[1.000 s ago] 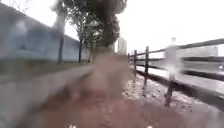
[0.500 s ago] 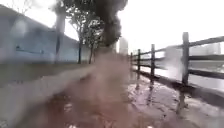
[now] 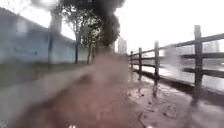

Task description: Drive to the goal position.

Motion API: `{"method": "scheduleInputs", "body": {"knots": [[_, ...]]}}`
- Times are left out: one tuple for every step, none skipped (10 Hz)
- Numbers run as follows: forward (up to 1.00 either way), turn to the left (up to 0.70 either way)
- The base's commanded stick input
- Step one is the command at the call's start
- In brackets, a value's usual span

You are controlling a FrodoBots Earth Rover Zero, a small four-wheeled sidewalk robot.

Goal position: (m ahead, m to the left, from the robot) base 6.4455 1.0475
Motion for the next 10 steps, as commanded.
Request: {"method": "scheduleInputs", "body": {"knots": [[1.00,0.00],[1.00,0.00],[1.00,0.00],[1.00,0.00],[1.00,0.00],[1.00,0.00],[1.00,0.00],[1.00,0.00],[1.00,0.00],[1.00,0.00]]}}
